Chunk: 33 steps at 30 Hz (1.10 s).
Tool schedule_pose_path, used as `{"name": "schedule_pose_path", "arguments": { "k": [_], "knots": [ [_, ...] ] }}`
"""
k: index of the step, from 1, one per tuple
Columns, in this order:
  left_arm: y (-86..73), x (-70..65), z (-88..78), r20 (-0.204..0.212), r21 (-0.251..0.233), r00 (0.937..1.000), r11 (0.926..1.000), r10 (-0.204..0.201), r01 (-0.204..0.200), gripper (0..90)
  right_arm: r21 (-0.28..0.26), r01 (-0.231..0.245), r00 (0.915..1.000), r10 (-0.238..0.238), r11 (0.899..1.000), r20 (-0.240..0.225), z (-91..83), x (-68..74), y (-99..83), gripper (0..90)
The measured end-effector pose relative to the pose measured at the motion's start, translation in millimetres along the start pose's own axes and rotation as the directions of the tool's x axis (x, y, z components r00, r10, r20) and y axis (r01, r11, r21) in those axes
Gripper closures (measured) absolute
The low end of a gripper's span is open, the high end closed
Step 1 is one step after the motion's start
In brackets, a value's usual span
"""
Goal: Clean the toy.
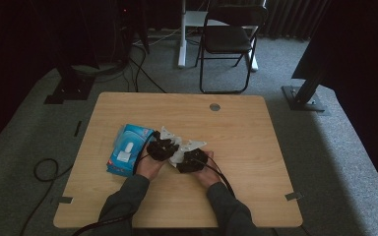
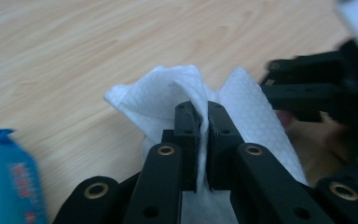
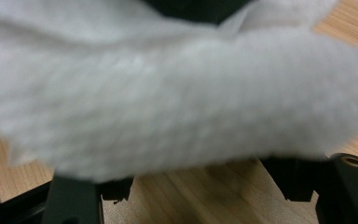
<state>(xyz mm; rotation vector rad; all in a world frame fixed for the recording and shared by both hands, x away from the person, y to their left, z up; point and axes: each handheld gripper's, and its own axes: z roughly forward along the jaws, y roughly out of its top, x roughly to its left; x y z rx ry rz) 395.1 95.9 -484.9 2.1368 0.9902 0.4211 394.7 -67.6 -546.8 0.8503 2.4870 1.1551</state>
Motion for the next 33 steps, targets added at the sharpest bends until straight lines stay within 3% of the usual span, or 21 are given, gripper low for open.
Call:
{"name": "schedule_pose_path", "arguments": {
  "k": [8,13,15,18,22,25,29,30,33],
  "knots": [
    [2.7,10.0,3.1,-0.052,-0.006,0.9969,0.9982,-0.059,0.059,85.3,0.003,-0.002,1.0,0.002,1.0,-0.001,0.0,0.0,0.0,34.0],
    [5.5,-1.4,8.1,0.0,-0.016,1.0,0.9999,-0.005,0.005,85.7,0.004,-0.004,1.0,0.004,1.0,0.0,0.1,0.2,0.0,34.0],
    [6.3,-7.7,10.9,0.037,-0.027,0.9992,0.9996,0.013,-0.012,85.7,0.004,-0.001,1.0,0.001,1.0,-0.001,0.1,0.1,0.0,34.0],
    [6.4,-11.2,11.3,0.055,-0.026,0.9977,0.9989,0.041,-0.039,85.7,0.005,-0.002,1.0,0.002,1.0,0.001,0.1,0.2,0.0,34.0],
    [4.3,-7.4,6.1,-0.007,-0.009,0.9983,0.9983,0.058,-0.058,85.7,0.005,-0.003,1.0,0.003,1.0,0.0,0.0,0.2,-0.1,34.0],
    [1.9,-0.3,1.3,-0.057,0.006,0.9978,0.9994,0.033,-0.033,86.0,0.005,-0.004,1.0,0.004,1.0,0.001,0.1,0.1,-0.1,34.0],
    [-0.6,0.4,-3.2,-0.07,0.017,0.9974,0.9998,0.014,-0.013,86.4,0.006,-0.003,1.0,0.002,1.0,0.001,0.2,0.2,-0.1,34.0],
    [-1.1,-2.3,-3.6,-0.065,0.016,0.9977,0.9997,0.02,-0.019,86.5,0.006,-0.002,1.0,0.002,1.0,0.001,0.2,0.2,-0.1,34.0],
    [-3.8,-12.1,-4.7,0.01,0.005,0.9981,0.9981,0.061,-0.062,86.5,0.007,-0.005,1.0,0.005,1.0,0.0,0.2,0.3,-0.1,34.0]
  ]
}}
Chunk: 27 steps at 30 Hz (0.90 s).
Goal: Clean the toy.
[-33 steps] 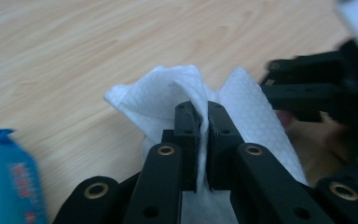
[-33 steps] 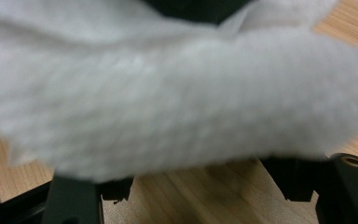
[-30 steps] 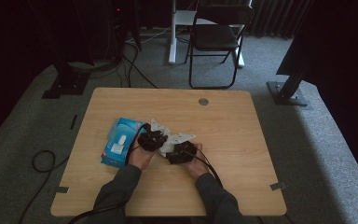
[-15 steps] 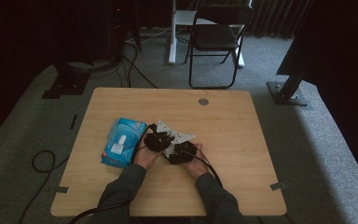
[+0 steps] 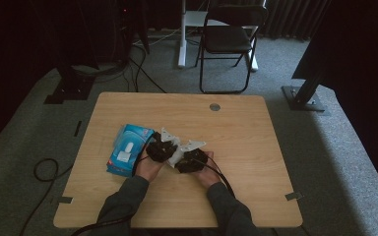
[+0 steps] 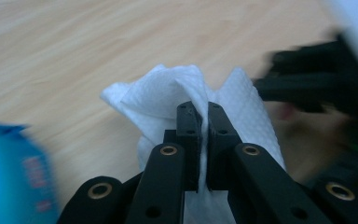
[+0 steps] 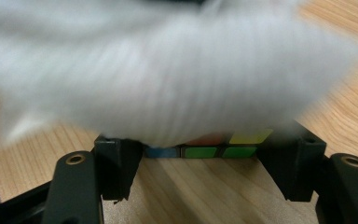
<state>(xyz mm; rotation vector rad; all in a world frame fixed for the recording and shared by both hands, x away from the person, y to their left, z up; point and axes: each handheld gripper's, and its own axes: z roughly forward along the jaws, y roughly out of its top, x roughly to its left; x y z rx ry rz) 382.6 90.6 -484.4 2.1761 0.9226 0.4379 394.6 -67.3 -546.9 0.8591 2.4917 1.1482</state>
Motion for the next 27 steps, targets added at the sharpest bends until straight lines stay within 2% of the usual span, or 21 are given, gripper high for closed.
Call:
{"name": "schedule_pose_path", "arguments": {
  "k": [2,3,5,7,10,14,17,18,21,24,27],
  "knots": [
    [-0.9,-4.0,-0.5,0.032,-0.005,0.9994,0.9999,0.011,-0.011,86.5,0.002,0.0,1.0,0.0,1.0,0.001,0.0,0.3,0.0,33.9],
    [-1.3,-4.9,-0.6,0.027,-0.006,0.9995,0.9998,0.016,-0.016,86.4,0.002,0.0,1.0,0.0,1.0,0.001,0.0,0.3,0.0,33.9],
    [-1.1,-3.0,-1.7,0.004,0.005,0.9996,0.9996,0.029,-0.029,86.3,0.002,0.001,1.0,-0.001,1.0,0.001,-0.1,0.3,-0.1,34.0],
    [-0.7,1.5,-3.1,-0.043,0.02,0.9987,0.9995,0.027,-0.026,86.4,0.002,-0.001,1.0,0.001,1.0,0.001,-0.1,0.2,-0.1,34.0],
    [-0.1,11.7,-5.2,-0.103,0.041,0.9946,0.9991,-0.01,0.014,86.8,0.002,0.001,1.0,-0.001,1.0,-0.002,-0.5,-0.1,-0.3,34.0],
    [-0.2,22.2,-5.8,-0.172,0.079,0.9832,0.994,-0.061,0.075,87.1,0.001,0.009,1.0,-0.009,1.0,-0.005,-2.4,-0.8,-2.3,34.0],
    [-2.2,27.7,-4.5,-0.19,0.099,0.9774,0.9886,-0.094,0.114,87.1,0.004,0.018,0.9998,-0.018,1.0,-0.011,-5.6,-2.2,-4.8,33.9],
    [-2.7,28.0,-3.7,-0.181,0.104,0.9786,0.9876,-0.097,0.118,87.2,0.004,0.022,0.9997,-0.022,1.0,-0.011,-6.8,-3.3,-5.9,33.9],
    [-2.2,21.9,-0.9,-0.157,0.116,0.9855,0.9899,-0.062,0.081,87.1,0.009,0.023,0.9997,-0.023,1.0,-0.002,-10.1,-5.6,-9.0,31.8],
    [-2.7,15.9,2.5,-0.135,0.127,0.9901,0.9904,-0.037,0.054,87.1,0.017,0.03,0.9995,-0.03,0.999,0.008,-12.0,-7.2,-11.2,27.3],
    [-4.8,11.6,5.1,-0.112,0.133,0.9935,0.9905,-0.021,0.036,87.1,0.01,0.016,0.9996,-0.016,1.0,0.024,-15.1,-9.3,-12.7,24.2]
  ]
}}
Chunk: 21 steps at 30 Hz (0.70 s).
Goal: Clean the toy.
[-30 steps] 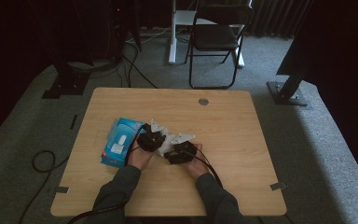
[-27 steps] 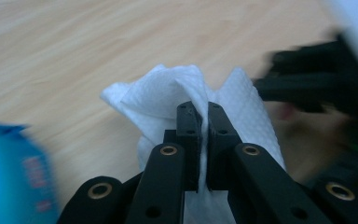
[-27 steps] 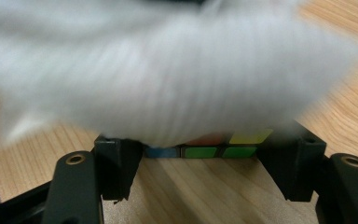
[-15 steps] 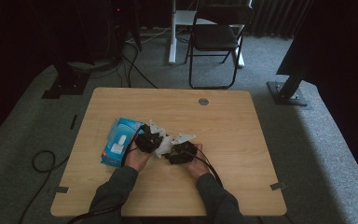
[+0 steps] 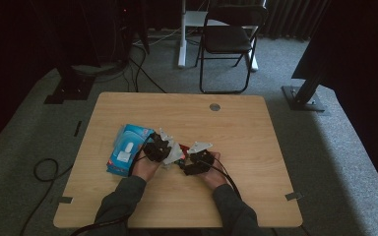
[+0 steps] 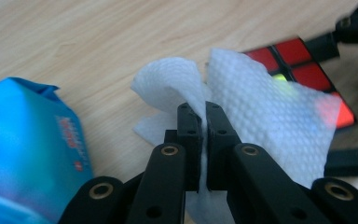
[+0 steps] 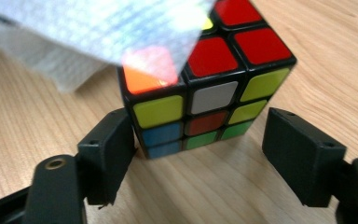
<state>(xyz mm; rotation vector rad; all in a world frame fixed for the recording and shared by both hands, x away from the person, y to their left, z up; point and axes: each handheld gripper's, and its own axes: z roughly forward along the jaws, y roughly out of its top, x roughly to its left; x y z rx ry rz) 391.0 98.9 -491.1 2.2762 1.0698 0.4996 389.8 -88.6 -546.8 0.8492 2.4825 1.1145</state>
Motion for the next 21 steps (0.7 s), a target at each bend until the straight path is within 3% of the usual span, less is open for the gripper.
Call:
{"name": "schedule_pose_path", "arguments": {
  "k": [4,8,15,17,19,21],
  "knots": [
    [-2.1,-4.7,-1.1,0.036,-0.005,0.9992,0.9998,0.018,-0.018,87.1,-0.014,-0.018,0.9998,0.018,1.0,0.002,-5.4,-3.5,-1.4,24.1],
    [-3.8,-7.9,-1.8,0.038,-0.006,0.9988,0.9995,0.032,-0.031,87.1,-0.037,-0.026,0.9997,0.026,0.999,0.003,-12.2,-6.0,-1.0,26.2],
    [-6.1,-10.3,-3.0,-0.053,0.016,0.9981,0.9994,0.032,-0.031,87.0,-0.103,-0.025,0.9997,0.024,0.994,-0.012,-25.8,-6.0,4.8,31.9],
    [-6.2,-12.7,-2.3,-0.117,0.036,0.9917,0.998,0.055,-0.051,86.3,-0.117,-0.029,0.9995,0.028,0.993,-0.012,-28.1,-6.6,6.9,32.7],
    [-7.0,-13.1,-2.0,-0.151,0.047,0.9869,0.9976,0.057,-0.051,86.2,-0.129,-0.041,0.9991,0.039,0.991,-0.016,-29.2,-7.6,9.1,33.4],
    [-8.1,-13.3,-1.9,-0.198,0.064,0.9771,0.9957,0.079,-0.067,86.2,-0.134,-0.047,0.9988,0.044,0.99,-0.02,-29.4,-8.5,11.4,34.0]
  ]
}}
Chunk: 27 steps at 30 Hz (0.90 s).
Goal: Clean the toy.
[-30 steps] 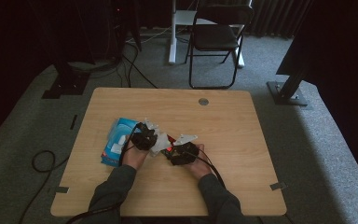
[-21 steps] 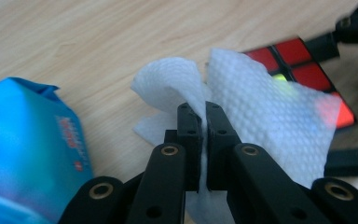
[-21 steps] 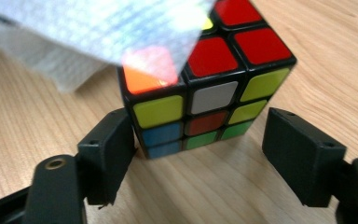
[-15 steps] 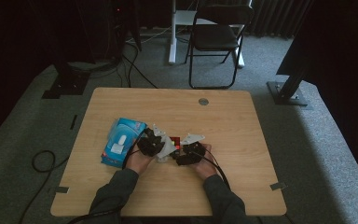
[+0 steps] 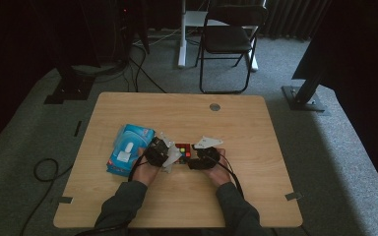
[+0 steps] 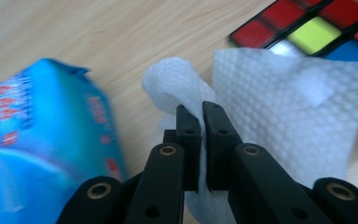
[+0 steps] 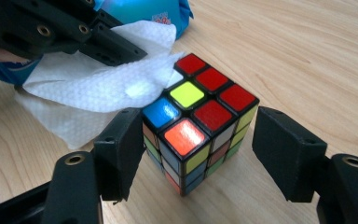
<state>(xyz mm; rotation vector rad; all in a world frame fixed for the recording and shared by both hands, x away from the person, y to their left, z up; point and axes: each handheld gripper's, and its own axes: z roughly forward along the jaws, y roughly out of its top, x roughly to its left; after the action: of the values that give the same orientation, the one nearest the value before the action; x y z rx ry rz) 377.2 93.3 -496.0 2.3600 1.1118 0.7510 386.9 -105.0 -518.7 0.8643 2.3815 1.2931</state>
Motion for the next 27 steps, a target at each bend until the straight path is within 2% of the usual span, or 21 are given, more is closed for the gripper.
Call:
{"name": "schedule_pose_path", "arguments": {
  "k": [2,8,10,12,18,20,22,24,27],
  "knots": [
    [-1.2,1.3,0.6,-0.011,0.007,0.9999,1.0,-0.006,0.006,86.2,0.002,0.008,1.0,-0.008,1.0,0.003,0.8,0.5,1.9,35.4],
    [-0.7,5.8,-1.3,-0.022,0.009,0.9994,0.9996,-0.026,0.027,86.3,-0.036,-0.025,0.9997,0.025,0.999,-0.004,-0.9,0.8,6.6,40.4],
    [-0.3,6.2,-1.9,-0.016,0.005,0.9993,0.9994,-0.033,0.033,86.3,-0.048,-0.034,0.9993,0.035,0.998,0.014,-1.4,0.3,8.4,43.2],
    [0.0,6.6,-2.0,-0.013,0.003,0.9992,0.9993,-0.037,0.037,86.3,-0.045,-0.047,0.998,0.049,0.998,0.039,-1.1,-0.9,9.7,44.5],
    [1.3,9.6,-4.7,-0.005,-0.018,0.9982,0.9981,-0.06,0.059,86.3,-0.03,-0.076,0.9953,0.078,0.997,0.058,0.1,-4.0,12.9,47.9],
    [2.0,10.6,-6.0,0.002,-0.034,0.9969,0.9964,-0.078,0.078,86.3,-0.031,-0.084,0.9943,0.086,0.996,0.063,0.2,-4.9,12.9,48.0],
    [2.9,11.4,-7.6,-0.021,-0.033,0.9974,0.9971,-0.069,0.068,86.4,-0.024,-0.092,0.992,0.094,0.995,0.085,0.3,-5.9,12.5,49.1],
    [3.1,12.8,-8.6,-0.015,-0.039,0.9966,0.996,-0.081,0.081,86.5,-0.027,-0.111,0.9907,0.113,0.993,0.076,0.5,-8.1,11.5,49.1],
    [3.3,13.7,-8.9,-0.023,-0.043,0.9963,0.9957,-0.083,0.082,86.5,-0.02,-0.11,0.9911,0.111,0.994,0.073,0.8,-8.7,12.6,50.2]
  ]
}}
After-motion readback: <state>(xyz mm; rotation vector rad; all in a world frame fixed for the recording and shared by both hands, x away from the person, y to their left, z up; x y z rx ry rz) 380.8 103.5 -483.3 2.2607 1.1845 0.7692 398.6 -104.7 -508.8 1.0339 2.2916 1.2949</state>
